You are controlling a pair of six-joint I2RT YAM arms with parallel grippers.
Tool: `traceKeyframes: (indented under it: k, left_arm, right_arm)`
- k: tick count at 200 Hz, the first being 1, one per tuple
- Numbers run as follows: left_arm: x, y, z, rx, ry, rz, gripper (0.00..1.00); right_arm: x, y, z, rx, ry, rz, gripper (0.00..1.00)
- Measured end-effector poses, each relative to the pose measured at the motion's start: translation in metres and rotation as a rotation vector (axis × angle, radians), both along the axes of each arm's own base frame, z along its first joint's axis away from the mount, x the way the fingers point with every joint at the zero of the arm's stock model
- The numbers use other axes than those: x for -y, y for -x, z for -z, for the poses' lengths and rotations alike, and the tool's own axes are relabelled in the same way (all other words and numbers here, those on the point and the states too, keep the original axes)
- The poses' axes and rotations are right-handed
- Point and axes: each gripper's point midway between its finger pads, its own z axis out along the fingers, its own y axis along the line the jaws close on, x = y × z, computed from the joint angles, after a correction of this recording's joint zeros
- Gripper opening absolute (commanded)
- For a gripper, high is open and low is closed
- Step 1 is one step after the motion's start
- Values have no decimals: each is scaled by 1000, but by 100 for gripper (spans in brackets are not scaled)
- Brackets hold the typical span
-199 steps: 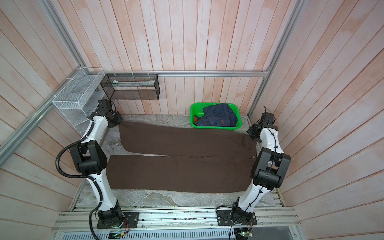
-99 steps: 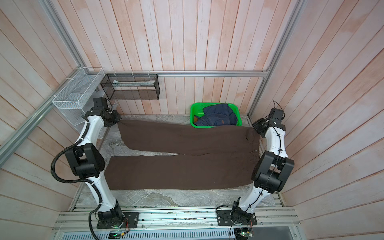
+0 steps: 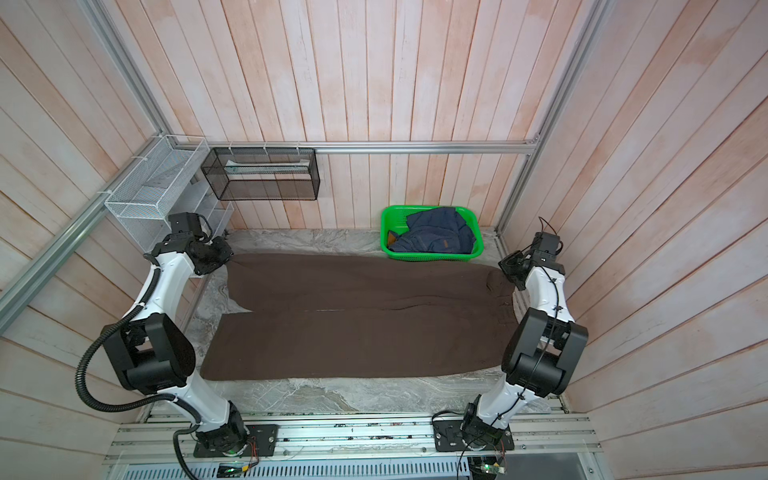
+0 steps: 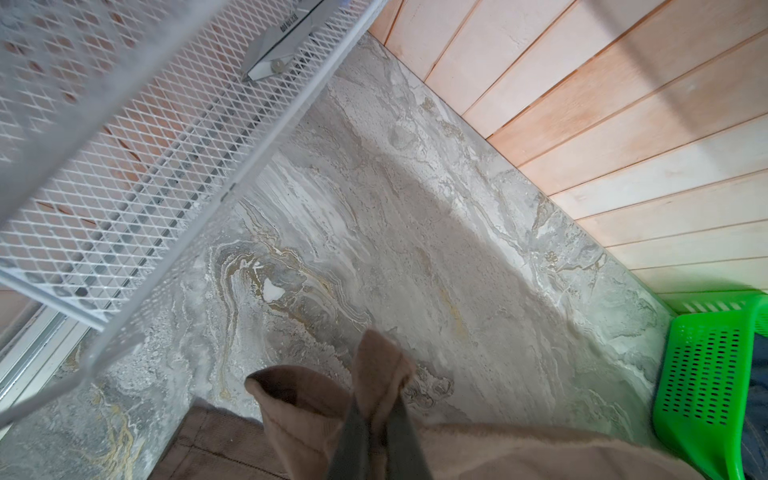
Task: Fold and stack the trousers
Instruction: 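Lift the far trouser edge with both grippers and pull it toward the robot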
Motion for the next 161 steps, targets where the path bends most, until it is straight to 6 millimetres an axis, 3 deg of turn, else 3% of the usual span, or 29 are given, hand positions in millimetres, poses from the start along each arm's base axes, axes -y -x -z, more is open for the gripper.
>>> traceKeyframes:
  k: [27, 58, 72, 86, 100, 161]
  left_arm:
    - [0, 0, 0, 3, 10, 5, 0]
    - [1, 4, -8, 25, 24, 12, 0]
    - [-6, 10, -24, 76, 8, 6, 0]
    - [-6, 1, -50, 176, -13, 38, 0]
    - [-6, -4, -61, 210, -10, 47, 0]
    - [0, -9, -59, 138, 67, 58, 0]
  right_arm:
    - [1, -2, -5, 10, 4, 0, 0]
    - [5, -11, -26, 58, 24, -1, 0]
    - [5, -14, -31, 72, 27, -3, 0]
    - [5, -15, -33, 80, 24, -6, 0]
    - [5, -21, -38, 95, 16, -11, 0]
    - [-2, -85, -62, 179, 9, -67, 0]
